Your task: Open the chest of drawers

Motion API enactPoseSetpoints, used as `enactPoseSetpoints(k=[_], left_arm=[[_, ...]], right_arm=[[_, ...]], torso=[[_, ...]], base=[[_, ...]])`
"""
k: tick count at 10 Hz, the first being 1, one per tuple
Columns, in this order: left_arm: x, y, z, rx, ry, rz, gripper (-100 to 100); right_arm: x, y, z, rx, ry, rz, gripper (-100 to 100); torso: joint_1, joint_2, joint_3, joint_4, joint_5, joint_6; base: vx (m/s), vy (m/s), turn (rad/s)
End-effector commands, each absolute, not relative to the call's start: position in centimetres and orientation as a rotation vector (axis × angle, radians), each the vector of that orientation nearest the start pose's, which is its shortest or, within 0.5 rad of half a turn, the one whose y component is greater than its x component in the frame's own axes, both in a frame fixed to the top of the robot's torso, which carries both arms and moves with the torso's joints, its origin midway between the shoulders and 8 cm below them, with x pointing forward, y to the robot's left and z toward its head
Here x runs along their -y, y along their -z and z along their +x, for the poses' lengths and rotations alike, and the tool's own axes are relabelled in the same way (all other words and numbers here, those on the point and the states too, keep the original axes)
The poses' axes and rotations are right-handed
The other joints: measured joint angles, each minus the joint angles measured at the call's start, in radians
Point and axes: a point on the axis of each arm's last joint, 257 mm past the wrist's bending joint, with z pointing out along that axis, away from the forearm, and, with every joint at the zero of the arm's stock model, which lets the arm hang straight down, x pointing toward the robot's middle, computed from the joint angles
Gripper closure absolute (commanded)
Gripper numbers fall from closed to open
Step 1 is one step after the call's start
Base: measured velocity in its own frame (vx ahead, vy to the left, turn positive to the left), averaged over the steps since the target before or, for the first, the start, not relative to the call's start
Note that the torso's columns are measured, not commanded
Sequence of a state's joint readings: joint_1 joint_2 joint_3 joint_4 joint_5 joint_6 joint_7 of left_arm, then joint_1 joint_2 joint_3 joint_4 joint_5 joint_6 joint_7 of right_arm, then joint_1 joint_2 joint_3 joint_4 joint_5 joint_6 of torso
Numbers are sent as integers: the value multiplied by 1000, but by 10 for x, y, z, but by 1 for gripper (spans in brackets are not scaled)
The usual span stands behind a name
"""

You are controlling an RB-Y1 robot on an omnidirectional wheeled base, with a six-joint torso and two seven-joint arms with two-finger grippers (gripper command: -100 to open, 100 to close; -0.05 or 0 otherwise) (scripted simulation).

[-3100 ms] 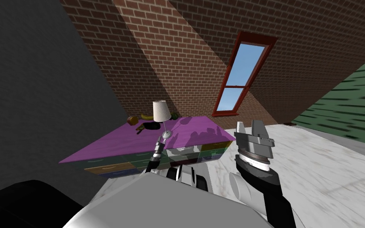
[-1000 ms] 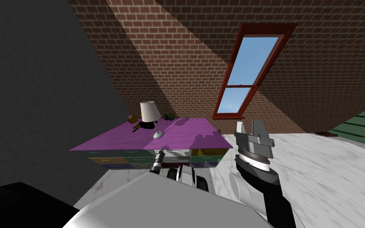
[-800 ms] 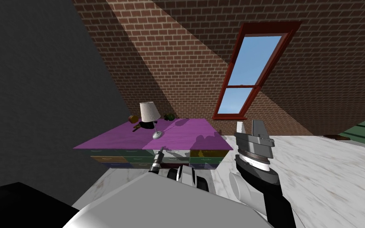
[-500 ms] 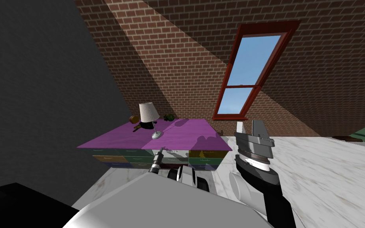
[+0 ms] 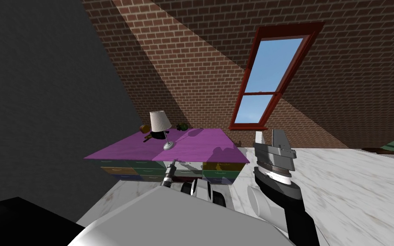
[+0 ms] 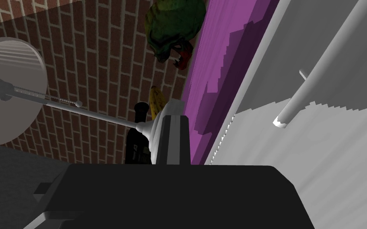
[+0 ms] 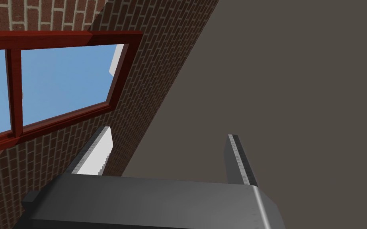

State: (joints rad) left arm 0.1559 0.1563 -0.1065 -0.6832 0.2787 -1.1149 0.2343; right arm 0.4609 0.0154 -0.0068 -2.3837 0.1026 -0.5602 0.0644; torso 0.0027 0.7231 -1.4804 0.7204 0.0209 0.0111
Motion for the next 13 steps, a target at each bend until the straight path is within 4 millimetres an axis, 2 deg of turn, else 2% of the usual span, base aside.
enactPoseSetpoints(k=[1,3,4,6,9,10,11,12,13], left_arm=[[-313,433,331,-952,1288,-1429,-100],[-315,438,327,-961,1277,-1439,-100],[-314,434,330,-954,1287,-1430,-100],[-317,442,324,-970,1268,-1445,-100],[-315,432,332,-951,1291,-1423,-100],[-317,441,325,-967,1271,-1442,-100],[-315,427,335,-943,1301,-1413,-100],[-316,435,329,-956,1285,-1429,-100],[-317,438,327,-962,1278,-1436,-100]], right_arm=[[258,-90,312,-530,-1219,424,0],[258,-90,312,-530,-1219,424,0],[258,-90,312,-530,-1219,424,0],[258,-90,312,-530,-1219,424,0],[258,-90,312,-530,-1219,424,0],[258,-90,312,-530,-1219,424,0],[258,-90,312,-530,-1219,424,0],[258,-90,312,-530,-1219,424,0],[258,-90,312,-530,-1219,424,0]], torso=[[0,0,0,-1,0,-1],[-1,-2,-1,-3,2,-1],[-1,0,-1,-3,1,-2],[0,-2,-1,-3,4,1],[-3,-1,0,-2,4,3],[-2,-2,0,-1,3,4],[-2,-1,-1,-1,2,2],[-1,-3,-1,1,0,3],[-3,3,-1,10,-13,-6]], base=[[8,-4,10],[19,-35,27],[4,-26,22],[4,-25,7],[4,-16,20],[-8,5,-39],[-26,-7,13],[-27,-58,-86],[6,-54,-31]])
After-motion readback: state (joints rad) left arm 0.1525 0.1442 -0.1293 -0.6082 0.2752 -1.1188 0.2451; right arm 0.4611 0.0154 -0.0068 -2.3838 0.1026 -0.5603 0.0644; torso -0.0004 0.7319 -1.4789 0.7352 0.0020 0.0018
